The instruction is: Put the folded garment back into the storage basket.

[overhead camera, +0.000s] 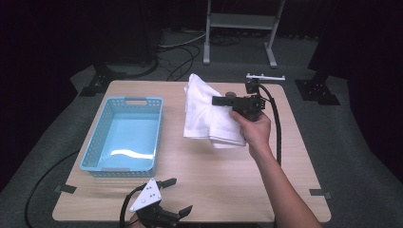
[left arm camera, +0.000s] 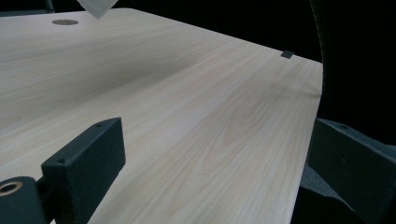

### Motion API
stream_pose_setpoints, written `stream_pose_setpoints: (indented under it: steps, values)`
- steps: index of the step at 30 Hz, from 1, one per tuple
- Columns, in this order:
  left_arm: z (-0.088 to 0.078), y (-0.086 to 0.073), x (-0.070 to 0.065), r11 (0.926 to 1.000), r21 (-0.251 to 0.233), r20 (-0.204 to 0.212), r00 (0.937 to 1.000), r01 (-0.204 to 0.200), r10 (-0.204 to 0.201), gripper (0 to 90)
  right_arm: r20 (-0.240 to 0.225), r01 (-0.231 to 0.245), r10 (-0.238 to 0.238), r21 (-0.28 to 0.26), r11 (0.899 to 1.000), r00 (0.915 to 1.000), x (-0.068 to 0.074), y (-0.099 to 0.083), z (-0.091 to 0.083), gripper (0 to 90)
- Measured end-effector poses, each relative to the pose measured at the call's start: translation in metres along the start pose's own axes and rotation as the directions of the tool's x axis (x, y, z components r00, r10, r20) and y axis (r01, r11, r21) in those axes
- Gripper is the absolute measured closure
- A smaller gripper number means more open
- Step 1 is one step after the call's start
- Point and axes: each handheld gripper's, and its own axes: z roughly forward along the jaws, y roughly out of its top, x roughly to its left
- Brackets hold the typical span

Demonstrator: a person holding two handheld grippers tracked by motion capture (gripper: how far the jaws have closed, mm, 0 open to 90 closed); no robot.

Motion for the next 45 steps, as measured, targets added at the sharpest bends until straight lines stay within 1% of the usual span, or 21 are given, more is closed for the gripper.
stream_pose_setpoints:
  steps: [8, 10, 18, 27, 30, 32, 38, 40, 45]
  values:
    - [0.000, 0.000, 0.000, 1.0000, 0.002, 0.001, 1.0000, 0.000, 0.000, 4.1, -0.005, 0.000, 0.000, 0.004, 1.000, 1.0000, 0.005, 0.006, 0.010, 79.5]
    - [0.000, 0.000, 0.000, 1.0000, 0.001, 0.001, 1.0000, 0.001, -0.001, 4.1, -0.019, -0.004, 0.004, 0.001, 1.000, 0.9998, 0.006, 0.006, 0.013, 79.5]
    - [0.000, 0.000, 0.001, 1.0000, 0.004, 0.001, 1.0000, -0.001, 0.001, 4.1, -0.044, -0.012, 0.012, 0.008, 1.000, 0.9989, 0.011, 0.010, 0.024, 79.5]
    - [0.000, 0.000, 0.001, 1.0000, 0.003, 0.001, 1.0000, -0.001, 0.001, 4.1, -0.045, -0.007, 0.008, 0.016, 1.000, 0.9990, 0.016, 0.014, 0.032, 79.5]
    - [0.000, 0.000, 0.001, 1.0000, 0.003, 0.001, 1.0000, 0.000, 0.000, 4.1, -0.059, -0.012, 0.013, 0.011, 1.000, 0.9982, 0.017, 0.014, 0.035, 79.4]
    - [0.000, 0.000, 0.001, 1.0000, 0.003, 0.002, 1.0000, -0.001, 0.001, 4.1, -0.070, -0.027, 0.027, 0.011, 1.000, 0.9972, 0.017, 0.014, 0.036, 79.4]
    - [0.001, 0.000, 0.001, 1.0000, 0.003, 0.002, 1.0000, -0.001, 0.001, 4.1, -0.066, -0.028, 0.029, 0.018, 0.999, 0.9974, 0.019, 0.016, 0.042, 79.4]
    - [0.000, 0.000, 0.001, 1.0000, 0.003, 0.003, 1.0000, -0.001, 0.001, 4.1, -0.066, -0.020, 0.022, 0.020, 1.000, 0.9976, 0.021, 0.017, 0.044, 79.4]
    - [0.000, 0.000, 0.001, 1.0000, 0.005, 0.003, 1.0000, -0.005, 0.005, 4.1, -0.088, -0.017, 0.020, 0.027, 0.999, 0.9959, 0.026, 0.019, 0.050, 79.4]
